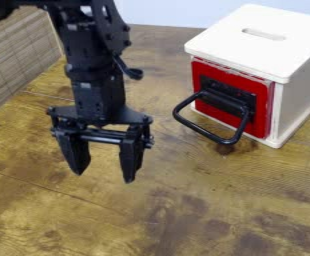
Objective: Close the drawer
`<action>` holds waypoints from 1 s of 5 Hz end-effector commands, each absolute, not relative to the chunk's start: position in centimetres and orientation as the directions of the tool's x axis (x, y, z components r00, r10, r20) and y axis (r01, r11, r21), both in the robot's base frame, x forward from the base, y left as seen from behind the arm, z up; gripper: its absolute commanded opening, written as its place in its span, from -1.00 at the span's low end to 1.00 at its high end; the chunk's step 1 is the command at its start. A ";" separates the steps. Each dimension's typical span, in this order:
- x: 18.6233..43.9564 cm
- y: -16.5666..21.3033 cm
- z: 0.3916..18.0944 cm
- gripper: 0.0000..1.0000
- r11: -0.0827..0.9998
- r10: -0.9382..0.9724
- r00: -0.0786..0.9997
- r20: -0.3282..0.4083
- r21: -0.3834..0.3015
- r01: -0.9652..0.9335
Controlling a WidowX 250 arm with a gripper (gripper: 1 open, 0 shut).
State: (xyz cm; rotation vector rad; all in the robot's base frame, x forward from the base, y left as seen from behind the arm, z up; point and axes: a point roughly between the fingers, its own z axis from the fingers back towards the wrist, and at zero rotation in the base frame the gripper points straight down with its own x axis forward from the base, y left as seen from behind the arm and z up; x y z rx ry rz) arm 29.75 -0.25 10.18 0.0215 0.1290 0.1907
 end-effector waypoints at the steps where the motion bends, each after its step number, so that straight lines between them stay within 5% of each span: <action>1: 31.0 0.4 11.5 1.00 0.969 0.245 0.966 -0.078 0.025 -0.244; 5: 34.7 -0.5 9.3 1.00 0.986 0.164 0.983 -0.082 0.037 -0.162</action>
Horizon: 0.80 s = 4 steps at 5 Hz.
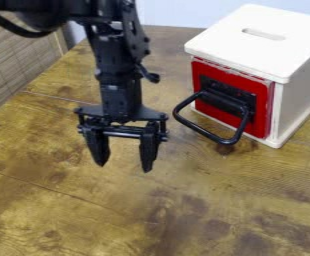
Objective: Close the drawer
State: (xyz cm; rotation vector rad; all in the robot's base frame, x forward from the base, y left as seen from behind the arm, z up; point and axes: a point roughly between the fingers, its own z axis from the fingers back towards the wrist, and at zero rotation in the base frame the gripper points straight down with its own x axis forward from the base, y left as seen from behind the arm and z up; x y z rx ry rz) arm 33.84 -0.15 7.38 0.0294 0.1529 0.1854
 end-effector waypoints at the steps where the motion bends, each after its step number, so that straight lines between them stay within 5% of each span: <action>1: 35.5 0.1 8.8 1.00 0.996 0.083 0.993 -0.081 0.040 -0.080; 4: 36.5 0.3 8.3 1.00 0.999 0.014 0.992 -0.122 0.047 -0.008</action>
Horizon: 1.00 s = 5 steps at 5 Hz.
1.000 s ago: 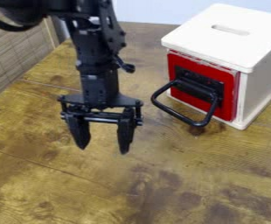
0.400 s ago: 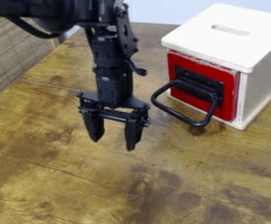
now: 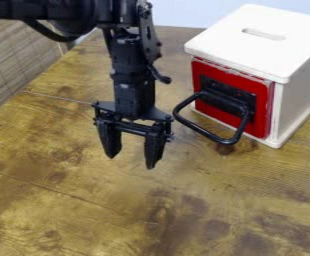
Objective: Close the drawer
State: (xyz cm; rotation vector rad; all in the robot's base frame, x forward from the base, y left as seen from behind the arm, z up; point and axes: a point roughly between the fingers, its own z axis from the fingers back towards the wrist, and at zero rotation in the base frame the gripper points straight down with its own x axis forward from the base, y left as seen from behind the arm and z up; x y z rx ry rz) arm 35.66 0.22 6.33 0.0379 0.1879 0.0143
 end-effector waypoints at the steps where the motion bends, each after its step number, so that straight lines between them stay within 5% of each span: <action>1: 36.7 0.2 8.3 1.00 0.999 0.018 0.989 -0.146 0.050 -0.011; 5: 36.2 -0.5 7.7 1.00 0.997 0.072 0.973 -0.219 0.057 -0.061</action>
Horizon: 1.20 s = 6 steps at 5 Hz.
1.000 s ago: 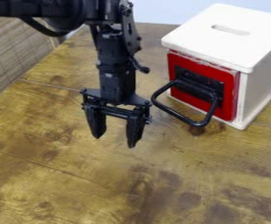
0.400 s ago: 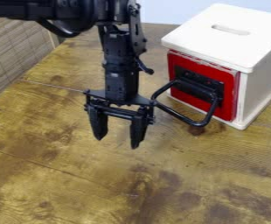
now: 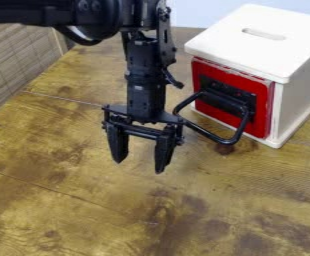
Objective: Close the drawer
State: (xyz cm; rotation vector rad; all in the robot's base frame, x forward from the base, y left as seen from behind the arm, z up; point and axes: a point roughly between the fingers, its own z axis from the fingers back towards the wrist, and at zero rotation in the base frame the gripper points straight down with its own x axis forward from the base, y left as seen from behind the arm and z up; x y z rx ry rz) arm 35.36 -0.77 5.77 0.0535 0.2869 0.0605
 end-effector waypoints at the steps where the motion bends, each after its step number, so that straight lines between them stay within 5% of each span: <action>1: 35.6 -0.5 7.5 1.00 0.998 0.043 0.971 -0.236 0.059 -0.030; 6: 37.9 -2.5 7.0 1.00 0.996 -0.059 0.966 -0.254 0.044 0.072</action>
